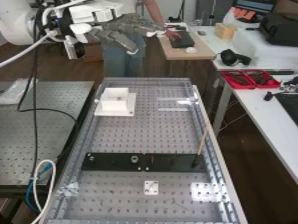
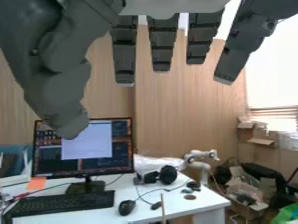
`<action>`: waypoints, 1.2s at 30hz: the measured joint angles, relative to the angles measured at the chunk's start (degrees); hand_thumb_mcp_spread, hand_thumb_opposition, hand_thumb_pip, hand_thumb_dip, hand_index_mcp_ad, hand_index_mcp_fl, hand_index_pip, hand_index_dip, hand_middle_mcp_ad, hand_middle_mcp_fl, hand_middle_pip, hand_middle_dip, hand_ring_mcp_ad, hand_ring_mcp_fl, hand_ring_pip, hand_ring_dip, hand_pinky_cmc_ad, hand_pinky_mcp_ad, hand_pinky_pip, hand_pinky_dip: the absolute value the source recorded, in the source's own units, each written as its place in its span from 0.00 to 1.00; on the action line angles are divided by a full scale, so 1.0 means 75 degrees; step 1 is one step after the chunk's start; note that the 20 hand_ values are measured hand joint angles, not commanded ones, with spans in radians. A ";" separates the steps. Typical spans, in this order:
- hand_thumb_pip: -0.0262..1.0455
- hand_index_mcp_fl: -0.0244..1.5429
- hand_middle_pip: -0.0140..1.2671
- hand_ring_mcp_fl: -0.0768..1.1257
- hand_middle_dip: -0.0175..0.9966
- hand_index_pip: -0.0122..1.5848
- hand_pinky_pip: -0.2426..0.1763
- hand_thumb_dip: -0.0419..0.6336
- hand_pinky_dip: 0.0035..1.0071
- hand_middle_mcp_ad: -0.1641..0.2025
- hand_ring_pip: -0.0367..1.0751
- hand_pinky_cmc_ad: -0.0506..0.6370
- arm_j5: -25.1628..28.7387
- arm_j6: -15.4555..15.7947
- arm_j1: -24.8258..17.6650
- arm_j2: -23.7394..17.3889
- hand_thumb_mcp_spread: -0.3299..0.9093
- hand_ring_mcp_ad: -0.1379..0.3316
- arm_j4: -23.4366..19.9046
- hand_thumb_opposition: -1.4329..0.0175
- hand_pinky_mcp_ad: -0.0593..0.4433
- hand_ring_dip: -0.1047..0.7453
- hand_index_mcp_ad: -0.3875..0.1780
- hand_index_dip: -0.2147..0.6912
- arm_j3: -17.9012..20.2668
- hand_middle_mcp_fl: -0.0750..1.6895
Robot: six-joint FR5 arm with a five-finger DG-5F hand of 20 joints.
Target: Grab the larger nut and place it in the white container
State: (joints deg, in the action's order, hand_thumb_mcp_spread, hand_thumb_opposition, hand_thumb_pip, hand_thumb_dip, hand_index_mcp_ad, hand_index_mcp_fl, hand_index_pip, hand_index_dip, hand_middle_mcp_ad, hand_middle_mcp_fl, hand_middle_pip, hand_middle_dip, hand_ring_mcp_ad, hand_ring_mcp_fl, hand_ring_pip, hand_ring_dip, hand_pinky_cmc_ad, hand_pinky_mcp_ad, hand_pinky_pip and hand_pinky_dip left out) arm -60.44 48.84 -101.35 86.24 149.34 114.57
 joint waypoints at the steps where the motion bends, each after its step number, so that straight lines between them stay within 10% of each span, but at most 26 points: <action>1: 0.65 0.03 0.12 0.07 0.20 0.41 0.37 0.41 0.58 0.65 0.12 0.57 -0.0059 -0.0048 0.0035 0.0035 0.45 0.64 0.0151 0.45 0.64 0.23 0.49 0.19 -0.0074 0.08; 36: 0.63 0.05 0.12 0.07 0.20 0.26 0.37 0.33 0.53 0.65 0.11 0.57 -0.0385 -0.0296 0.0217 0.0153 0.41 0.64 0.0613 0.48 0.65 0.23 0.49 0.23 -0.0313 0.08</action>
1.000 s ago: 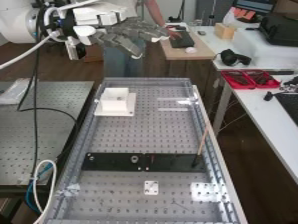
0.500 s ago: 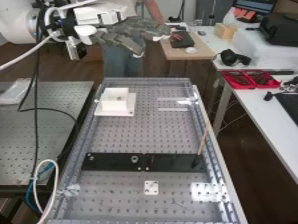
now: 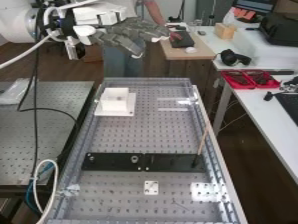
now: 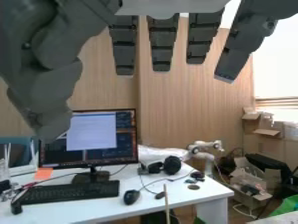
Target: Grab the larger nut and place it in the white container
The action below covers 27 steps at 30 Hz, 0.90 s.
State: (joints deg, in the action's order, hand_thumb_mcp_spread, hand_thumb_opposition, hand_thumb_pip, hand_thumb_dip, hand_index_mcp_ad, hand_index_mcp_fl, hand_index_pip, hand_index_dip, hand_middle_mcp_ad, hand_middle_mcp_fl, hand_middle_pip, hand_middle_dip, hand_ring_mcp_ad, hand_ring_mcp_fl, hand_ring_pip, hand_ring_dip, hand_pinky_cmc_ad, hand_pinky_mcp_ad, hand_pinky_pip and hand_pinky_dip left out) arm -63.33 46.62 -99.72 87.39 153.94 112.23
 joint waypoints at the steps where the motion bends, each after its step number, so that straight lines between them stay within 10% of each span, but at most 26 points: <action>1: 0.63 0.05 0.12 0.07 0.20 0.26 0.37 0.33 0.53 0.65 0.11 0.57 -0.0024 -0.0022 0.0015 0.0016 0.41 0.64 0.0039 0.48 0.65 0.23 0.49 0.23 -0.0021 0.08; 27: 0.63 0.05 0.12 0.07 0.20 0.21 0.37 0.33 0.52 0.65 0.12 0.57 -0.0323 -0.0006 0.0098 0.0048 0.41 0.64 0.0329 0.48 0.64 0.23 0.49 0.24 -0.0192 0.08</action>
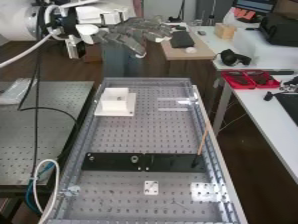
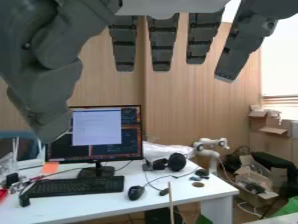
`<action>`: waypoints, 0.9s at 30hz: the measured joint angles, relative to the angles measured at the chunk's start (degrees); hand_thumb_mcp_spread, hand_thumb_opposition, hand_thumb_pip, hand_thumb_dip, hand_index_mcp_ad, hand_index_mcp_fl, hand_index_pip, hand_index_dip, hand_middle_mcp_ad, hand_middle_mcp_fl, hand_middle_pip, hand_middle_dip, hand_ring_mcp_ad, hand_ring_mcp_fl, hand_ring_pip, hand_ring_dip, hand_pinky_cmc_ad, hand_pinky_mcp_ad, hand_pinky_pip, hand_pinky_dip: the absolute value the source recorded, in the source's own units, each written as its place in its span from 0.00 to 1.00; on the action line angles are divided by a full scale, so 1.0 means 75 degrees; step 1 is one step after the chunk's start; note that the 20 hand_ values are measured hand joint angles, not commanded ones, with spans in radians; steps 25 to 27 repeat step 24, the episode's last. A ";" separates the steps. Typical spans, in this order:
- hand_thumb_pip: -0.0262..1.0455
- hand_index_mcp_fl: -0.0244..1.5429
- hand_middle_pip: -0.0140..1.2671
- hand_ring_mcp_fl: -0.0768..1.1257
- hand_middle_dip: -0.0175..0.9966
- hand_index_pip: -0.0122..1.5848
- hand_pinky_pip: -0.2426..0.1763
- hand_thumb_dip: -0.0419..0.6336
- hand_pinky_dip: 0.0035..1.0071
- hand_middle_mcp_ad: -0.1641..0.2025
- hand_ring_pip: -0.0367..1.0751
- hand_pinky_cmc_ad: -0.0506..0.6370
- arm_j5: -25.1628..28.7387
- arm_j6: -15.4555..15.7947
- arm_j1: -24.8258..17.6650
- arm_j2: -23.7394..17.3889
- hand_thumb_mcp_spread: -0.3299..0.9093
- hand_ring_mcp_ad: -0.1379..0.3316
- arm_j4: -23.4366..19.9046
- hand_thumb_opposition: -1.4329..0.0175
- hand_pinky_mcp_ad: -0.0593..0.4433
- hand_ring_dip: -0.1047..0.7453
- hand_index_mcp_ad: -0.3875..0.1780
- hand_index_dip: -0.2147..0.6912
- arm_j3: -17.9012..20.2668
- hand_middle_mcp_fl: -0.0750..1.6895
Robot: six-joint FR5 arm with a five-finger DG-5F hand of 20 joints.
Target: Grab the larger nut and place it in the white container
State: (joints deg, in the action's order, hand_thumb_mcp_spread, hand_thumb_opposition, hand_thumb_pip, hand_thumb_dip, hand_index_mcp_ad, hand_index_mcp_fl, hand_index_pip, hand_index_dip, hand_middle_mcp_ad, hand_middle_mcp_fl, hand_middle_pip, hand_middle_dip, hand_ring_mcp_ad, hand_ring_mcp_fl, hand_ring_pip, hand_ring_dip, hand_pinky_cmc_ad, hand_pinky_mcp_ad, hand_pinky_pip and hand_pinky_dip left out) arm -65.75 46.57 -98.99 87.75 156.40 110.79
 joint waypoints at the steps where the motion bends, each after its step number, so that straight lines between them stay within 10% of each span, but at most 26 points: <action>1: 0.63 0.05 0.12 0.07 0.20 0.21 0.37 0.33 0.52 0.65 0.12 0.57 -0.0015 0.0008 0.0004 0.0001 0.41 0.64 0.0017 0.48 0.65 0.23 0.49 0.23 -0.0012 0.08; 27: 0.63 0.06 0.12 0.08 0.20 0.09 0.36 0.33 0.50 0.64 0.12 0.57 -0.0371 -0.0003 0.0090 0.0042 0.41 0.64 0.0369 0.48 0.70 0.23 0.49 0.25 -0.0192 0.08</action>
